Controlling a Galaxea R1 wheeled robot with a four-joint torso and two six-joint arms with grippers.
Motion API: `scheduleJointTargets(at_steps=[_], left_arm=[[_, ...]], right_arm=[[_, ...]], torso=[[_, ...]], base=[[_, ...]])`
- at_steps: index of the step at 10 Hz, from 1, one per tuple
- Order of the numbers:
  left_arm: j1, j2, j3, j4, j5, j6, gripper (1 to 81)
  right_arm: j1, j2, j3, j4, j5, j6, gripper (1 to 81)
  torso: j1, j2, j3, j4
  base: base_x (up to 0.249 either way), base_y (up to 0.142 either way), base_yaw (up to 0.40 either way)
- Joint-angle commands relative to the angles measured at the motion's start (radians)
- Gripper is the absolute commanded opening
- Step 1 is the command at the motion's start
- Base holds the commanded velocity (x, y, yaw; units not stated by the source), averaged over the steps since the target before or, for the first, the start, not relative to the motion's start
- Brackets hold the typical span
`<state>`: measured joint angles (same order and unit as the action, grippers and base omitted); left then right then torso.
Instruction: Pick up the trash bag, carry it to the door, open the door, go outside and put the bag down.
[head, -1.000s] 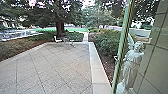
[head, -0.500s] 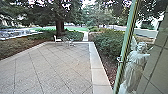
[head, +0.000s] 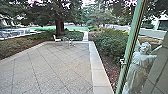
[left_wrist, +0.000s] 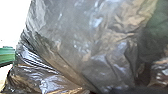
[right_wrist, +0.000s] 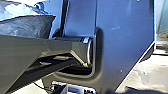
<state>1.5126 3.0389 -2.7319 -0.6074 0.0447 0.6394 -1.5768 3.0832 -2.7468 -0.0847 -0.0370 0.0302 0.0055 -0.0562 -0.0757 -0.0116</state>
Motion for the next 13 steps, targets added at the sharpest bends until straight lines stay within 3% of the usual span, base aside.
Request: scheduleJointTargets(at_steps=[1, 13], left_arm=[[-0.045, -0.001, 0.003, 0.002, 0.073, 0.006, 1.0], [-0.047, -0.001, 0.001, 0.002, 0.075, 0.006, 1.0]], right_arm=[[0.040, 0.011, 0.009, -0.007, -0.060, -0.001, 81.1], [0.039, 0.011, 0.004, -0.006, -0.060, 0.000, 81.1]], torso=[[0.000, 0.000, 0.000, 0.000], [0.002, 0.000, 0.000, 0.000]], base=[[0.126, 0.000, 0.000], [0.118, 0.000, 0.000]])
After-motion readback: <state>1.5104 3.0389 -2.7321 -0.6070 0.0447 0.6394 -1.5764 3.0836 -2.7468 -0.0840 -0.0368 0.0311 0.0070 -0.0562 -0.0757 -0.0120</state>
